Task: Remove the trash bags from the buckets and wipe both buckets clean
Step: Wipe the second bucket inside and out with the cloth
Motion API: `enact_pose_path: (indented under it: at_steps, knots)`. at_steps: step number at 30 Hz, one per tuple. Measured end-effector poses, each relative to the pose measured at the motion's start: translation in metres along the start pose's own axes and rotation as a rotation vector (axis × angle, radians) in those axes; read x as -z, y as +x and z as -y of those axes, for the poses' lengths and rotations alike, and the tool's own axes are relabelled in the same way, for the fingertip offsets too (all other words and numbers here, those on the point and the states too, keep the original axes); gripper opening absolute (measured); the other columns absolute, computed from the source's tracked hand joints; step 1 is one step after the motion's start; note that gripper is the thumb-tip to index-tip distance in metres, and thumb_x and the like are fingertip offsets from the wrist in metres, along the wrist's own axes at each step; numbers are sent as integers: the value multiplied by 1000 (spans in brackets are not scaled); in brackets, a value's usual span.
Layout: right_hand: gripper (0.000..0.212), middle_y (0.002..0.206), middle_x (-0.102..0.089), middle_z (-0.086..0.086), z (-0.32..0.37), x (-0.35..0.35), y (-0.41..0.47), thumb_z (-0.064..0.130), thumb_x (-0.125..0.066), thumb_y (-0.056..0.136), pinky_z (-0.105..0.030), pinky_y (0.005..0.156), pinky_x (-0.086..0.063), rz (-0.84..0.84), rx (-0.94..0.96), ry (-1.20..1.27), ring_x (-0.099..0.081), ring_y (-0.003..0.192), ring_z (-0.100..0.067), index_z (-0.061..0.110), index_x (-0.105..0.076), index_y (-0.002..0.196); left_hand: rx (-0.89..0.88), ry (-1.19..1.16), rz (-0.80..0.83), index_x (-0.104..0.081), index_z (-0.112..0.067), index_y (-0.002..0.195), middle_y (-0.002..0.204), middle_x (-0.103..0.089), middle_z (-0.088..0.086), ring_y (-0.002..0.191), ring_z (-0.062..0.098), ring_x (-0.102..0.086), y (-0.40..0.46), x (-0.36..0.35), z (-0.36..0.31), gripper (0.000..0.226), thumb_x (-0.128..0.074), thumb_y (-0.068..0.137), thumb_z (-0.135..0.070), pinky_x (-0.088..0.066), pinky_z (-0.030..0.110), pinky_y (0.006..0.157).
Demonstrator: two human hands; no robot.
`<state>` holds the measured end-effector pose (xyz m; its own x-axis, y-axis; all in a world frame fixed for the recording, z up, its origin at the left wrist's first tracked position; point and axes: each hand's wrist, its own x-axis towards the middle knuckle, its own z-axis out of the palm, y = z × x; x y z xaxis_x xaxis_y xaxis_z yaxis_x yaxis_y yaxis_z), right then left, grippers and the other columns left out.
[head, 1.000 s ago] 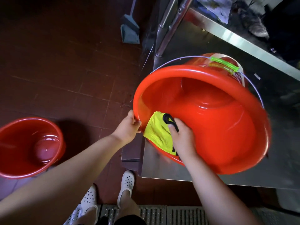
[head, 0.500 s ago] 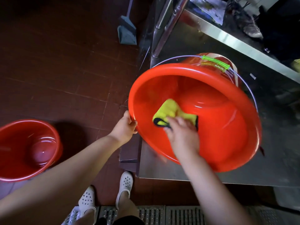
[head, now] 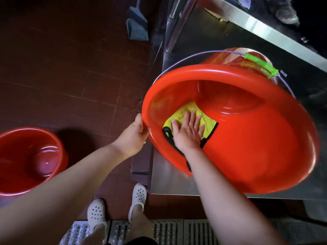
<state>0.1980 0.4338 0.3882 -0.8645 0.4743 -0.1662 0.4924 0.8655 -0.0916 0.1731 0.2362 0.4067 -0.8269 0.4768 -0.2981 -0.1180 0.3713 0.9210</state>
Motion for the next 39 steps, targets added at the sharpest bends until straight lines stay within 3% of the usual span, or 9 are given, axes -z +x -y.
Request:
enact_pose_path:
  at_steps: [3, 10, 16, 21, 25, 30, 33, 36, 39]
  knots:
    - [73, 159, -5, -10, -20, 10, 45, 56, -32, 93, -51, 116, 3, 6, -43, -1, 5, 146, -28, 13, -14, 149, -34, 53, -23, -36, -20, 110, 93, -60, 13, 88, 28, -61, 0, 3, -1, 16, -44, 96, -20, -51, 51, 82]
    - [72, 160, 1, -6, -39, 21, 83, 54, -25, 96, -47, 116, 5, 41, -28, -25, 8, 146, -21, 16, 0, 151, -113, 166, -111, -33, -26, 86, 79, -58, 5, 75, 24, -62, 7, 1, -16, 16, -45, 96, -24, -53, 50, 74]
    - [75, 159, 7, -6, -10, 6, 7, 61, -23, 93, -43, 117, 6, 60, 104, -63, 10, 146, -22, 22, 6, 151, -45, 61, -155, -38, -19, 90, 83, -60, 10, 81, 30, -63, 3, 3, -11, 9, -45, 96, -22, -54, 50, 78]
    - [80, 156, 19, -1, 3, -1, -88, 67, -2, 80, -43, 117, 10, 83, 303, -142, 21, 144, -19, 26, 24, 144, -109, 153, -176, -34, -17, 88, 80, -60, 11, 76, 34, -62, -1, 8, -14, 16, -48, 95, -22, -51, 46, 72]
    - [71, 159, 6, 2, 5, -3, -87, 61, -12, 90, -39, 117, 7, 35, 220, -49, 13, 145, -13, 24, -4, 151, -148, 211, -137, -32, -17, 89, 74, -55, 7, 75, 34, -58, -2, 21, -22, 19, -49, 96, -22, -49, 45, 71]
    - [54, 155, -22, -5, -1, 0, -19, 50, -36, 95, -41, 115, -5, -132, -26, 7, -14, 144, -17, 17, -37, 138, -300, 426, -105, -22, -35, 88, 69, -50, -3, 67, 25, -52, 8, 50, -41, 27, -47, 95, -27, -35, 32, 61]
    - [60, 156, -20, -5, -19, 10, 24, 52, -36, 95, -41, 115, -5, -109, -86, 26, -12, 145, -17, 16, -29, 143, -351, 450, -117, -30, -36, 99, 73, -54, -2, 71, 25, -56, 14, 63, -50, 21, -49, 94, -29, -43, 35, 65]
    - [74, 160, -3, -5, -34, 14, 53, 58, -27, 94, -42, 116, -1, -45, -138, -25, -1, 146, -16, 16, -5, 151, -345, 286, -161, -39, -28, 116, 88, -62, 1, 82, 22, -62, 18, 59, -45, 26, -52, 93, -24, -49, 36, 76]
    - [73, 160, 5, -3, -37, 13, 64, 61, -18, 93, -44, 116, 2, 21, -139, -82, 5, 146, -17, 22, 4, 151, -225, 24, -134, -45, -14, 97, 81, -56, -1, 75, 13, -55, 17, 32, -24, 12, -56, 92, -12, -43, 28, 73]
